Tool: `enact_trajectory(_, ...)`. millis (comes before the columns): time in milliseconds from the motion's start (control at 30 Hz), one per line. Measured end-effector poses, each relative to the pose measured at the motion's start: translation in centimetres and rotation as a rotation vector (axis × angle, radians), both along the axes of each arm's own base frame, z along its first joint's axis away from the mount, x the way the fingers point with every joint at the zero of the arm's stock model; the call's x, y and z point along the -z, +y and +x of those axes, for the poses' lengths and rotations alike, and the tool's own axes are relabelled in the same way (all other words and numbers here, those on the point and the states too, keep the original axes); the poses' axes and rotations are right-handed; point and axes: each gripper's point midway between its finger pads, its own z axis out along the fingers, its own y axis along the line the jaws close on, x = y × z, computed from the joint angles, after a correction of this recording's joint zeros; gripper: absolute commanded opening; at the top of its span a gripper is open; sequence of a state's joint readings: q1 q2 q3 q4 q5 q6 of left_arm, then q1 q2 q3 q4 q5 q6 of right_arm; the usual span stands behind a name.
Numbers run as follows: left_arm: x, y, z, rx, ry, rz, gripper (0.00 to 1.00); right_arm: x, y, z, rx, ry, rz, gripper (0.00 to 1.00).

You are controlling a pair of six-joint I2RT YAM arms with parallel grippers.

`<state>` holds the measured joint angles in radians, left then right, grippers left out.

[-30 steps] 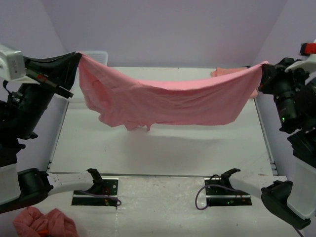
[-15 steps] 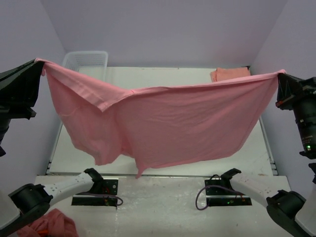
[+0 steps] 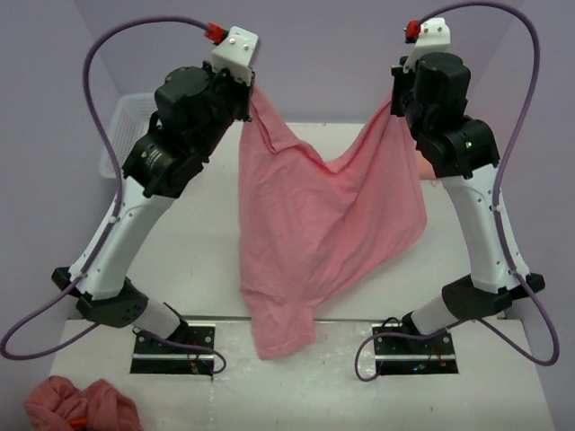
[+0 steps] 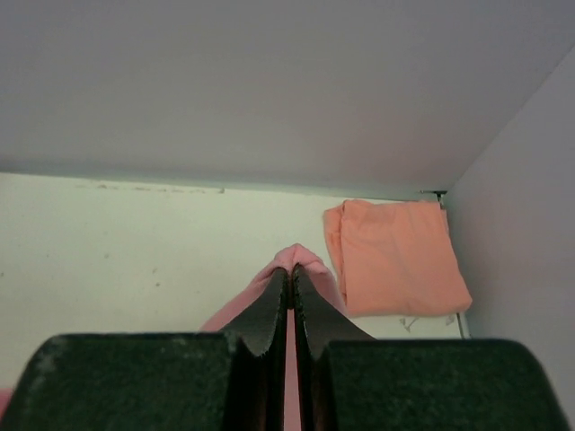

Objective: Fold and stack the t-shirts
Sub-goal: Flatten out the tshirt

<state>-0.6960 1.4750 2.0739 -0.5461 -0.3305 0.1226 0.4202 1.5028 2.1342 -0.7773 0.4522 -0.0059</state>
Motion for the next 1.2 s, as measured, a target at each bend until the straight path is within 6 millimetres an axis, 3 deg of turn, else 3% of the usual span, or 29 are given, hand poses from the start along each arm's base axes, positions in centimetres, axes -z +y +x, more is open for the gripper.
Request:
enact_trajectory(100, 0.9, -0.5, 1.3, -0.018, 0.024, 0.044, 0.00, 1.3, 0.3, 1.0, -0.003, 0.041, -0.032, 0.00)
enact_trajectory(200, -1.0, 0.5, 0.2, -0.020, -0.009, 0.019, 0.00, 0.2, -0.2, -0.3, -0.005, 0.014, -0.023, 0.00)
enact_trajectory(300, -4.0, 3.1, -3.0, -0.019, -0.068, -0.035, 0.00, -1.7, -1.6, -3.4, -0.004, -0.041, 0.002, 0.00)
enact_trajectory(433, -8.6, 7.8, -9.2, 0.001, -0.178, -0.145, 0.00, -5.2, -4.2, -9.4, -0.002, -0.156, 0.058, 0.00)
enact_trajectory(600, -12.4, 11.7, -16.4, 0.093, -0.298, -0.260, 0.00, -7.8, -6.5, -15.9, -0.025, -0.272, 0.132, 0.00)
enact_trajectory(700, -14.5, 12.7, -19.9, 0.173, -0.359, -0.316, 0.00, -8.6, -7.2, -18.8, -0.053, -0.306, 0.173, 0.00)
enact_trajectory(833, -15.6, 12.6, -21.9, 0.257, -0.383, -0.365, 0.00, -8.8, -7.5, -20.3, -0.073, -0.312, 0.207, 0.00)
enact_trajectory(933, -14.8, 11.7, -21.0, 0.261, -0.348, -0.360, 0.00, -8.3, -7.0, -20.0, -0.085, -0.289, 0.213, 0.00)
enact_trajectory(1033, -13.1, 10.4, -17.7, 0.197, -0.275, -0.339, 0.00, -6.0, -5.7, -17.6, -0.085, -0.223, 0.194, 0.00)
enact_trajectory(1133, -10.4, 7.6, -12.1, 0.112, -0.171, -0.287, 0.00, -0.8, -3.2, -13.1, -0.080, -0.075, 0.141, 0.00)
enact_trajectory(1200, -6.7, 4.8, -7.3, 0.058, -0.081, -0.227, 0.00, 3.9, -1.0, -9.3, -0.074, 0.056, 0.097, 0.00)
